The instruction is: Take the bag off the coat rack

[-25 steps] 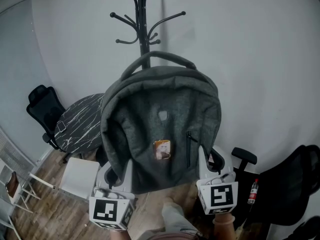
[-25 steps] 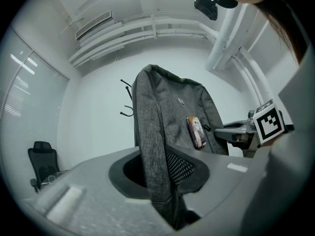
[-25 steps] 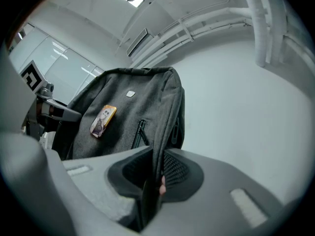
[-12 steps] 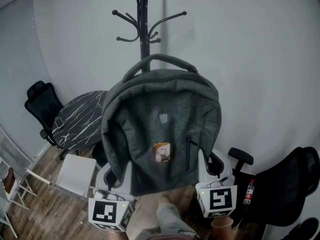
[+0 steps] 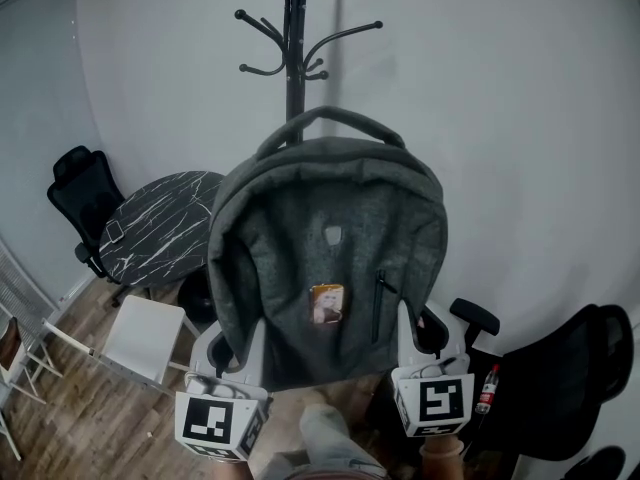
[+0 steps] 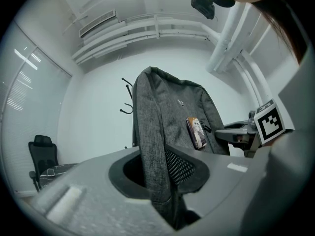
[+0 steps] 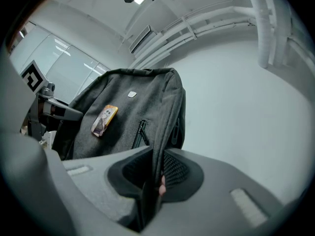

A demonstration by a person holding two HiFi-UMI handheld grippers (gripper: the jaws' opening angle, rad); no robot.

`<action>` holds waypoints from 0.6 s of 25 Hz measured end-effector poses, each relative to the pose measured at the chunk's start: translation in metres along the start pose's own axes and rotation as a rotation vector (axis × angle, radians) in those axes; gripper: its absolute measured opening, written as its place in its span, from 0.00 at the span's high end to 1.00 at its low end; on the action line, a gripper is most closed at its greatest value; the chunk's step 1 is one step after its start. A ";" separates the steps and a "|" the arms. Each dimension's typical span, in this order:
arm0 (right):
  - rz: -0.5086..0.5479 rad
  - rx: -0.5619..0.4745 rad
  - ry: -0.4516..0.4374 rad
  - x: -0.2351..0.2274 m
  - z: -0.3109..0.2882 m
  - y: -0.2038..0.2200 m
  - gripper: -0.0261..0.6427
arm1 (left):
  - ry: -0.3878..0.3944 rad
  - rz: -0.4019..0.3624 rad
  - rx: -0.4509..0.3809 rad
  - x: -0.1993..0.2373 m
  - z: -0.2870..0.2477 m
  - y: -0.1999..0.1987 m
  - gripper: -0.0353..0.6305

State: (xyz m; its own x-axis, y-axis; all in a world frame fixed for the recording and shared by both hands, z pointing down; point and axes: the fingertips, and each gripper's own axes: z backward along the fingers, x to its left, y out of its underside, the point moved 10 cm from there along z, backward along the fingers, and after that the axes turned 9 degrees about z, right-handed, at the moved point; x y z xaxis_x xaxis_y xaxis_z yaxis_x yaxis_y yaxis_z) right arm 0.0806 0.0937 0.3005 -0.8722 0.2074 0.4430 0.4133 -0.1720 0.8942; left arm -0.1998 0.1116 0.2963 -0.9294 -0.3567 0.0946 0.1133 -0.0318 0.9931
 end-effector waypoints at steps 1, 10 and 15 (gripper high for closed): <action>0.000 0.001 0.000 -0.001 0.000 -0.001 0.89 | -0.001 0.003 0.000 0.000 0.000 0.000 0.82; -0.001 0.005 0.005 0.001 -0.002 -0.001 0.89 | 0.004 0.008 -0.006 0.004 -0.005 0.005 0.82; -0.002 -0.008 0.014 0.002 0.003 -0.006 0.89 | 0.014 0.014 -0.012 0.002 -0.001 0.002 0.82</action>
State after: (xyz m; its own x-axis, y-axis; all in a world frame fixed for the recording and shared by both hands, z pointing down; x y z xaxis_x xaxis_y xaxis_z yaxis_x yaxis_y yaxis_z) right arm 0.0776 0.0981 0.2960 -0.8765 0.1944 0.4403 0.4096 -0.1792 0.8945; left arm -0.2011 0.1095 0.2981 -0.9227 -0.3703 0.1071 0.1304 -0.0384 0.9907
